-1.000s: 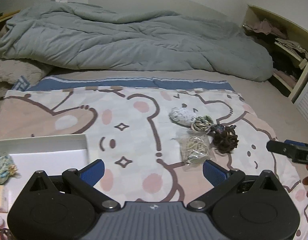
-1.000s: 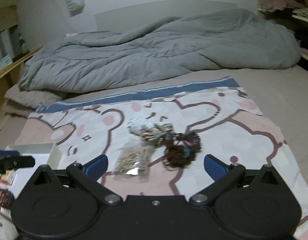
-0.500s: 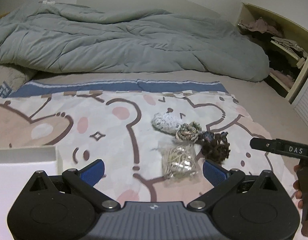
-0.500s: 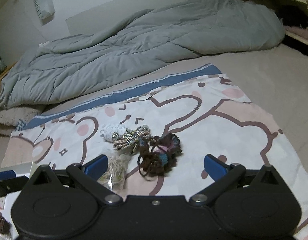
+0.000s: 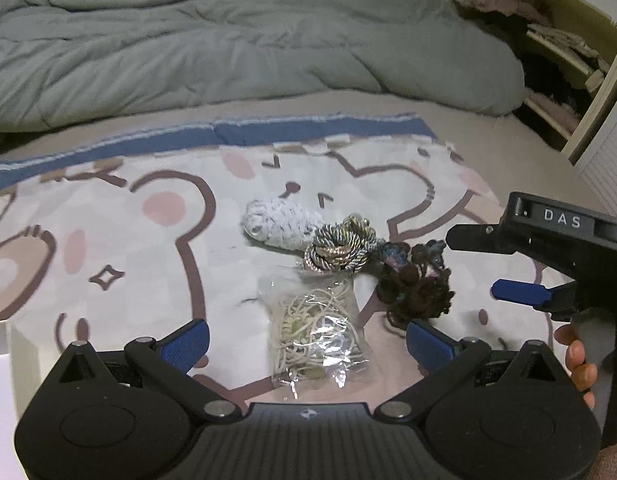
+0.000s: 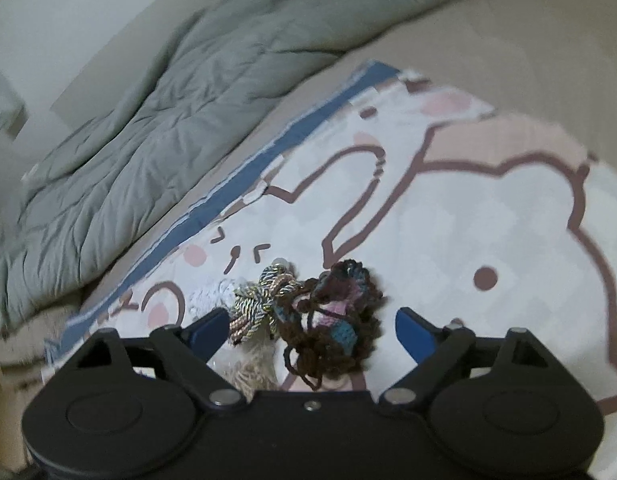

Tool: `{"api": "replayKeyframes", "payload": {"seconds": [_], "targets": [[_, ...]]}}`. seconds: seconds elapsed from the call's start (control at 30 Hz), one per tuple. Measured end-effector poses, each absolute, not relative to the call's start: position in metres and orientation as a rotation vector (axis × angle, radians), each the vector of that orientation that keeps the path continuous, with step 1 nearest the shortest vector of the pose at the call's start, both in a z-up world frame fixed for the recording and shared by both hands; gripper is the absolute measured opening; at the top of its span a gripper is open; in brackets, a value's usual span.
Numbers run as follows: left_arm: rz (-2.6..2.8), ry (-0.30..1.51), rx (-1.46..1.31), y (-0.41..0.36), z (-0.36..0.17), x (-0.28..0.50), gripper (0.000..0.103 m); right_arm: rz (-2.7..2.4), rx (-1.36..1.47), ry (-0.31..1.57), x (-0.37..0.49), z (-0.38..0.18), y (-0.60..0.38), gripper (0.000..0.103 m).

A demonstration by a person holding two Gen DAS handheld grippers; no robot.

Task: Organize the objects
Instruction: 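Grasp the clear bag of white cables with the left tool while the right tool grasps the brown-blue crocheted doll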

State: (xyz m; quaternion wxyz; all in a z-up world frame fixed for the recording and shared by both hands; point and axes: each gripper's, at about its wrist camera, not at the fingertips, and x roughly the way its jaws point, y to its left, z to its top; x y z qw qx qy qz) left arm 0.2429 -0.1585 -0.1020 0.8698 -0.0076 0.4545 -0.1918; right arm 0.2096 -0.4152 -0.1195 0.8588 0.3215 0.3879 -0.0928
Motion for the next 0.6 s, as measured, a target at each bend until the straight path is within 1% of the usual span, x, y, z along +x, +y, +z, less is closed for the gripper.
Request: {"api": "replayKeyframes", "payload": {"seconds": [0.03, 0.17, 0.3, 0.37, 0.43, 0.6], "targets": [[-0.407, 0.960, -0.019, -0.160, -0.107, 0.248, 0.103, -0.203, 0.687, 0.822, 0.213, -0.123, -0.416, 0.086], [-0.429, 1.009, -0.050, -0.167, -0.125, 0.265, 0.103, -0.199, 0.692, 0.840, 0.224, -0.136, -0.418, 0.081], [-0.446, 1.057, -0.082, -0.177, -0.142, 0.277, 0.103, -0.184, 0.685, 0.849, 0.234, -0.145, -0.418, 0.081], [-0.449, 1.082, -0.082, -0.185, -0.151, 0.281, 0.102, -0.184, 0.675, 0.865, 0.239, -0.150, -0.416, 0.076], [-0.441, 1.100, -0.071, -0.191, -0.157, 0.284, 0.102, -0.189, 0.656, 0.881, 0.243, -0.154, -0.413, 0.074], [-0.395, 1.145, -0.038, -0.201, -0.172, 0.290, 0.098, -0.162, 0.617, 0.907, 0.251, -0.162, -0.407, 0.074]]}}
